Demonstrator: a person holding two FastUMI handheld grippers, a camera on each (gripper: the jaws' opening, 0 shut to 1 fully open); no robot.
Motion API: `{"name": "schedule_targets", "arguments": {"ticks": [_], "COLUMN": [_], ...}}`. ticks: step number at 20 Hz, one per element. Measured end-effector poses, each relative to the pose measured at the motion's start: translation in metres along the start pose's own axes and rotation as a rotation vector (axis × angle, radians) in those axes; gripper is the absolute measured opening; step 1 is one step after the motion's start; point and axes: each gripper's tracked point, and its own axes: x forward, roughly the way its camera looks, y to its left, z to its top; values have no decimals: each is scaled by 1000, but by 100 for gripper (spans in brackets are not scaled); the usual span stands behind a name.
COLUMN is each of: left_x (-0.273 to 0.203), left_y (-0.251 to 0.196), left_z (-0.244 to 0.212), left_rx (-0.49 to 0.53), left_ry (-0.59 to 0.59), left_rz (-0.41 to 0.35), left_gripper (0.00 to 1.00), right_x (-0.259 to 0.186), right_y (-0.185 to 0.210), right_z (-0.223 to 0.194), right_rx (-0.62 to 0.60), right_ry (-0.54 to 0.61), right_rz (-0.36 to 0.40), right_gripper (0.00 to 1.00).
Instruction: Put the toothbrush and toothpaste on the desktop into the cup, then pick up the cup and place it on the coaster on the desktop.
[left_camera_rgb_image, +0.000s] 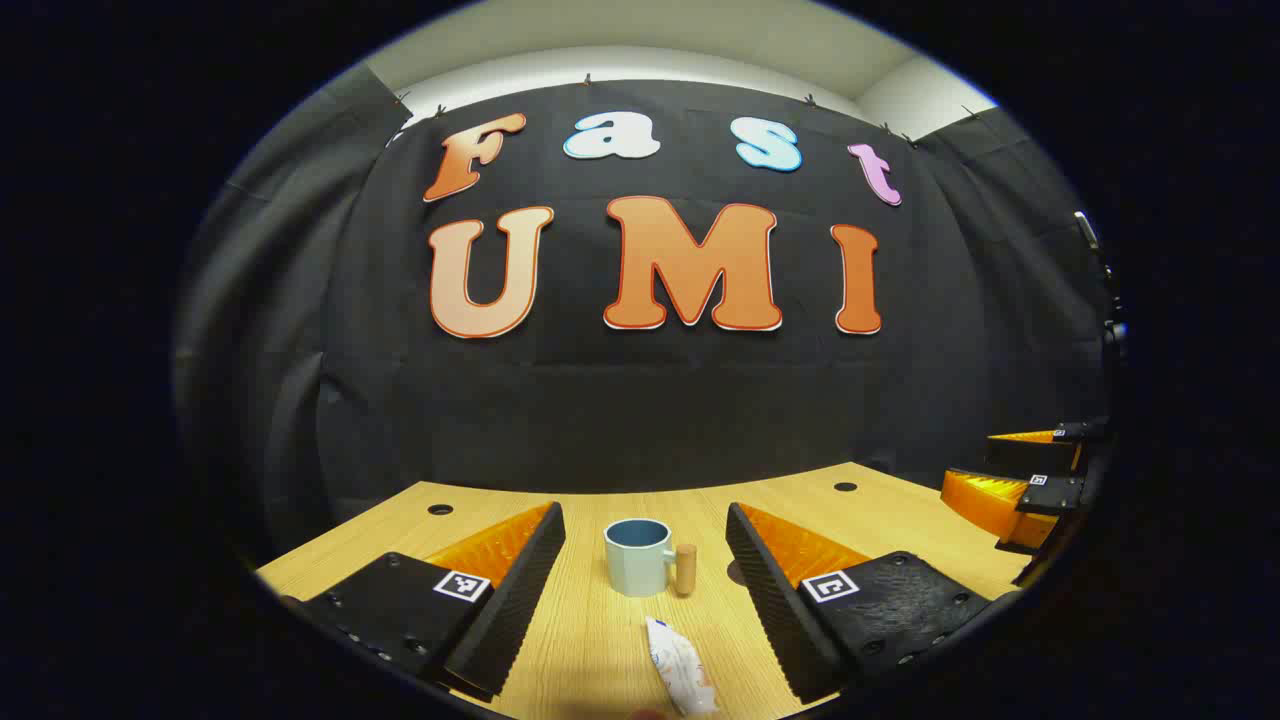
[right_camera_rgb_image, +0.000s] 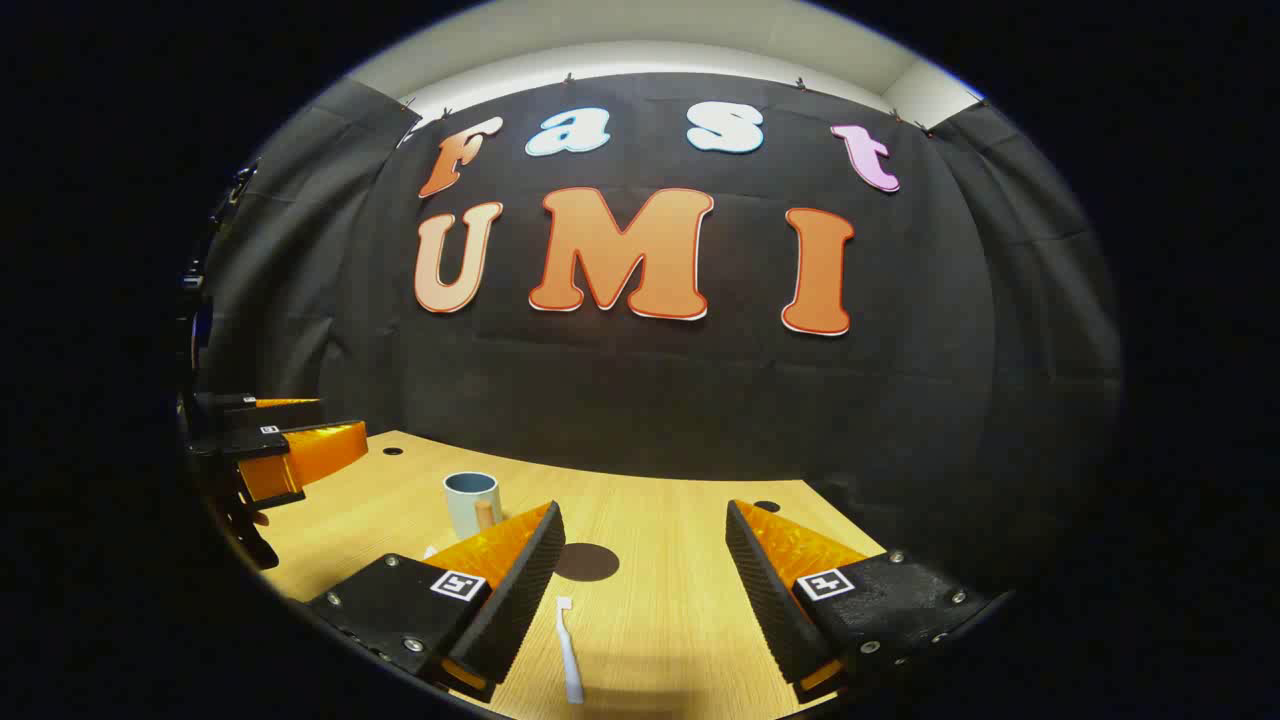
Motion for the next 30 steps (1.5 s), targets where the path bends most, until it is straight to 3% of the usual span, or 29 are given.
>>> {"name": "schedule_targets", "arguments": {"ticks": [5,18,21,30], "left_x": [5,22,23,43], "left_y": [10,-8,-11,-16], "left_z": [3,-2,0,-52], "left_rx": [-3,-20,-13,-14], "left_ry": [-13,14,18,280], "left_rz": [23,-25,-29,-67], "left_gripper": [97,100,97,97], "right_x": [8,11,12,20], "right_y": [7,3,7,22], "right_z": [-3,-4,-7,-34], "right_rx": [-9,-3,-8,-59], "right_ry": [16,18,27,223], "right_rz": [25,30,43,122], "right_gripper": [98,97,97,98]}}
